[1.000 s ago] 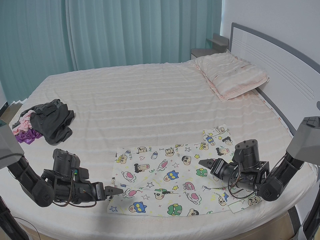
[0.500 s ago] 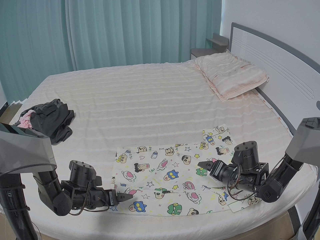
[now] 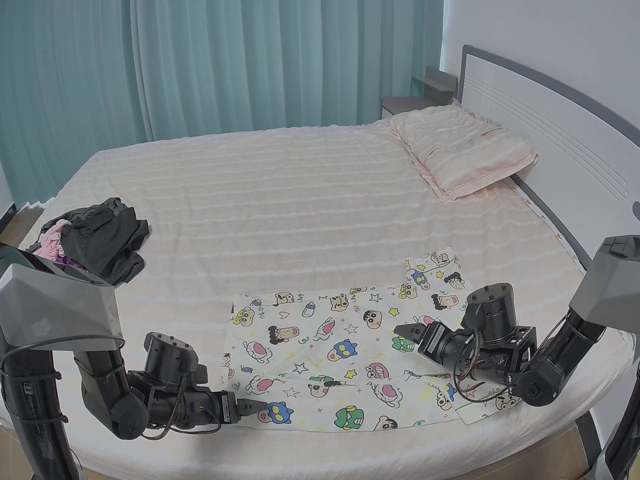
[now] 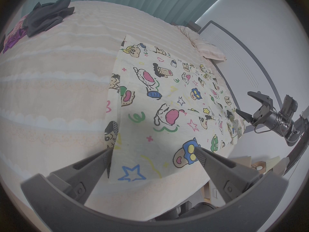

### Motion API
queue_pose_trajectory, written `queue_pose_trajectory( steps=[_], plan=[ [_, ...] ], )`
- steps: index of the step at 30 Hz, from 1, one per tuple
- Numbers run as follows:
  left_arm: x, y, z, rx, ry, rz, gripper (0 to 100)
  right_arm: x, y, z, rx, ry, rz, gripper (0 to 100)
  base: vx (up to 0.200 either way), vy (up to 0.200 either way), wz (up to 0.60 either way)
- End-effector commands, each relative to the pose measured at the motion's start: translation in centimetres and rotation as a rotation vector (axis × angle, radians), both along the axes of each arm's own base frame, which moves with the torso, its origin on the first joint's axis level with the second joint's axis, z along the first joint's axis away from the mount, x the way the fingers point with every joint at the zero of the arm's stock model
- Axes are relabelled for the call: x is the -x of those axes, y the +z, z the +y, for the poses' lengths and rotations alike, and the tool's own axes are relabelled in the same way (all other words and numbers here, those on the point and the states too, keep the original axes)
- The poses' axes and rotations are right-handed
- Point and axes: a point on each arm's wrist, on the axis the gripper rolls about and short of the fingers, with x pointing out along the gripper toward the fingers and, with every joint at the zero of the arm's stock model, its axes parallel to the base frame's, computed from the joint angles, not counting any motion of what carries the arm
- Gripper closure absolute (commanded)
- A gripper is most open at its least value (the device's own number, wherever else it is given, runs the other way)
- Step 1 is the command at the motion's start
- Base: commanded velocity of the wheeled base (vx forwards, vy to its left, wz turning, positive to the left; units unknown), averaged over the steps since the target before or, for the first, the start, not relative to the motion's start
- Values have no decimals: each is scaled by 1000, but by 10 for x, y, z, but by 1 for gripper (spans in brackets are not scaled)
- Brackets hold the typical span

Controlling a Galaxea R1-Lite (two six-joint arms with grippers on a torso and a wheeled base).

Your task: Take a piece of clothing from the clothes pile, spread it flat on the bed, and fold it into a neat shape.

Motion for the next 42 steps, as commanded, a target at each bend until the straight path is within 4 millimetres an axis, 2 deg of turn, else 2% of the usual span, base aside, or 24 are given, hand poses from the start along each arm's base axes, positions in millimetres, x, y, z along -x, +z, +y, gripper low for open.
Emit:
queue_pose_trajectory(
  steps=[1,4,5,15,28,29,34,39,40,41,42],
  plan=[
    [-2,-1,-1,2,1,1,0,0,0,1,-1,0,1,0,0,0,0],
    [-3,-3,-1,-2,8,1,0,0,-1,0,0,0,2,0,0,0,0],
    [-2,-3,0,-6,13,5,100,0,0,1,-1,0,1,0,0,0,0],
    [19,-2,9,-56,43,47,100,0,-1,0,2,1,3,0,0,0,0],
    [32,-3,13,-106,67,75,100,0,-4,2,7,5,7,0,0,0,0],
    [32,-4,14,-107,68,77,0,0,-4,2,6,5,8,0,0,0,0],
    [34,-3,14,-109,68,81,0,0,-2,0,6,1,-1,0,0,0,0],
    [29,21,24,-24,158,-6,0,5,18,-23,54,-7,-71,0,0,0,0],
    [25,35,26,34,205,-53,0,5,23,-36,83,-19,-91,0,0,0,0],
    [23,41,25,63,221,-73,0,6,24,-44,104,-18,-89,0,0,0,0],
    [23,41,25,63,221,-73,0,6,24,-44,104,-18,-89,0,0,0,0]
  ],
)
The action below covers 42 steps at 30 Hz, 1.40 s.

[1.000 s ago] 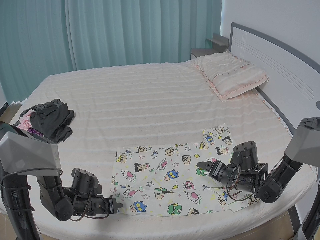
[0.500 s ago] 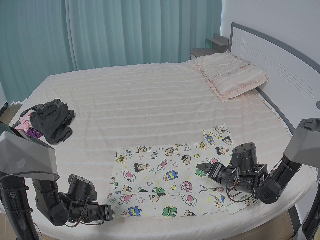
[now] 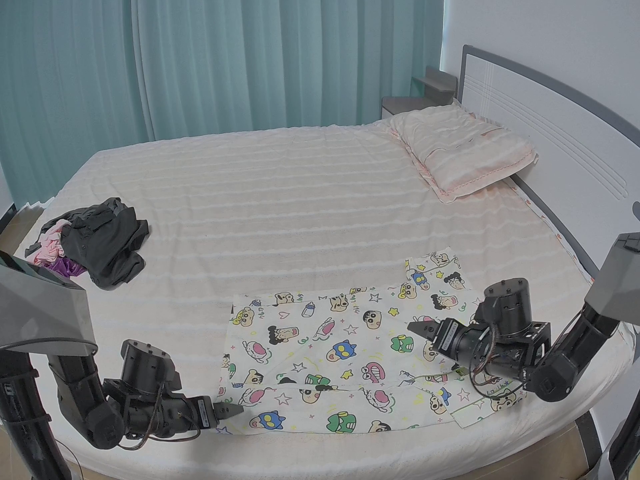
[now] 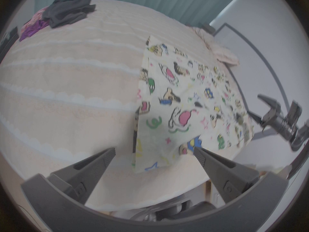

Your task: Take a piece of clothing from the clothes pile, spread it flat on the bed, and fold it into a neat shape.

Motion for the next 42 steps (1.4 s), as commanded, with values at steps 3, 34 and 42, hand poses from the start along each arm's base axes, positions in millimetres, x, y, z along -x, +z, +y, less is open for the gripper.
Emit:
queue_pose_trajectory(
  steps=[3,34,42],
  plan=[
    [-19,34,0,114,62,-164,0,5,9,-51,44,28,-14,0,0,0,0],
    [-50,-26,-12,67,16,-135,0,4,-20,-101,144,78,70,0,0,0,0],
    [-51,-25,-12,75,13,-142,0,6,-28,-110,184,84,85,0,0,0,0]
  ],
)
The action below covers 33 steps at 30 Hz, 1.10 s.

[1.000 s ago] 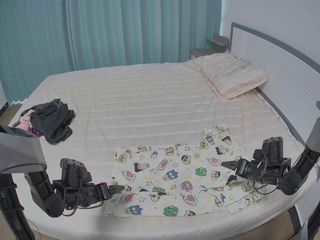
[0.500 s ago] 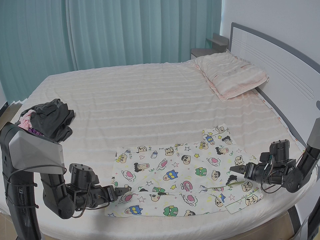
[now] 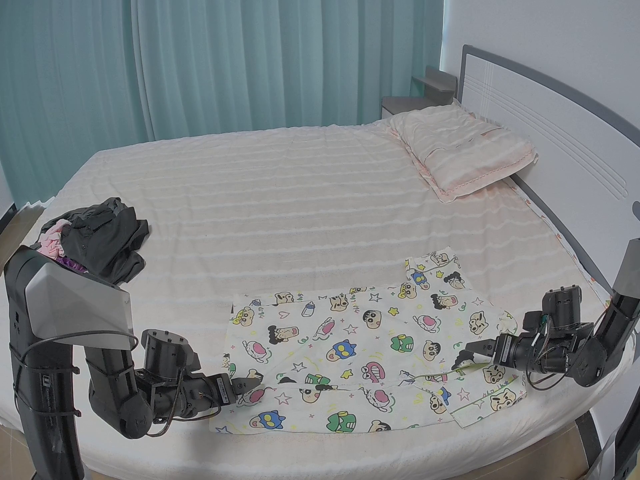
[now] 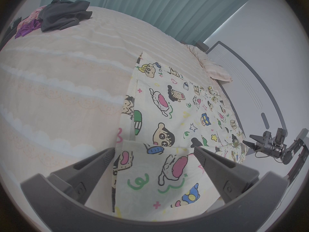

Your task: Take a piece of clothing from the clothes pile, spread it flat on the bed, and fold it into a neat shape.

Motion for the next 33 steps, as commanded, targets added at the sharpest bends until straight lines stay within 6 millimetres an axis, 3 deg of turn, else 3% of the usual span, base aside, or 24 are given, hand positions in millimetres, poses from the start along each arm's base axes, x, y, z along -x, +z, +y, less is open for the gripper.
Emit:
queue_pose_trajectory(
  steps=[1,10,11,25,26,33],
  plan=[
    [0,1,0,4,1,-6,0,1,-4,-6,10,-13,15,0,0,0,0],
    [0,2,0,3,0,-8,0,6,-11,-23,86,-4,25,0,0,0,0],
    [0,2,0,3,0,-8,100,6,-11,-27,96,-8,20,0,0,0,0],
    [2,2,1,-3,-2,-3,100,7,-15,-52,155,18,15,0,0,0,0],
    [2,2,1,-3,-2,-3,100,7,-15,-52,155,18,15,100,0,0,0],
    [3,3,1,-6,3,-9,100,-6,-35,-55,148,84,38,100,0,0,0]
  ],
)
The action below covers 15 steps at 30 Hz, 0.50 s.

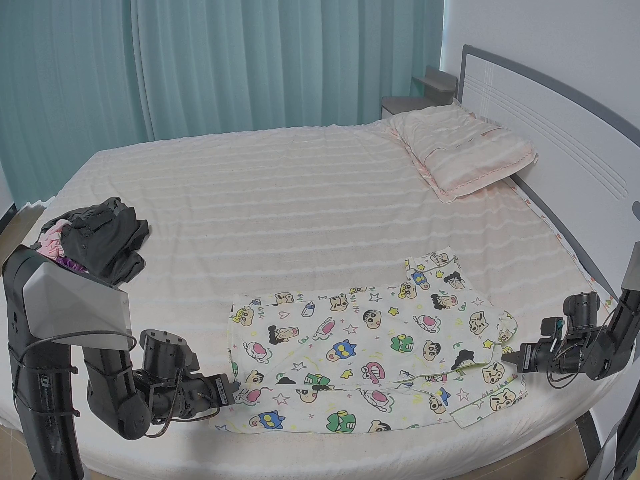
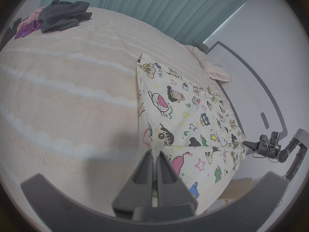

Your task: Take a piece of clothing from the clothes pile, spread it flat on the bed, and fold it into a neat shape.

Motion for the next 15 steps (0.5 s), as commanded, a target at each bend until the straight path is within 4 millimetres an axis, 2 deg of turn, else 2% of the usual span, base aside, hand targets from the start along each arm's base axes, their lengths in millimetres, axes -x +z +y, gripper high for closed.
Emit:
queue_pose_trajectory(
  steps=[1,5,10,13,14,15],
  plan=[
    [0,2,0,-2,4,-4,100,-9,-21,-2,-16,23,52,100,0,0,0],
    [0,2,0,-2,6,-6,100,-4,-25,0,-51,91,61,100,0,0,0],
    [2,1,1,-1,7,3,100,-2,-10,-1,-75,102,9,100,0,0,0],
    [2,1,1,-1,7,3,100,1,-9,-5,-84,89,8,100,0,0,0],
    [2,1,1,0,8,2,100,2,-9,-8,-90,77,7,0,0,0,0],
    [2,1,1,-1,8,5,100,2,-9,-9,-101,79,5,0,0,0,0]
  ],
)
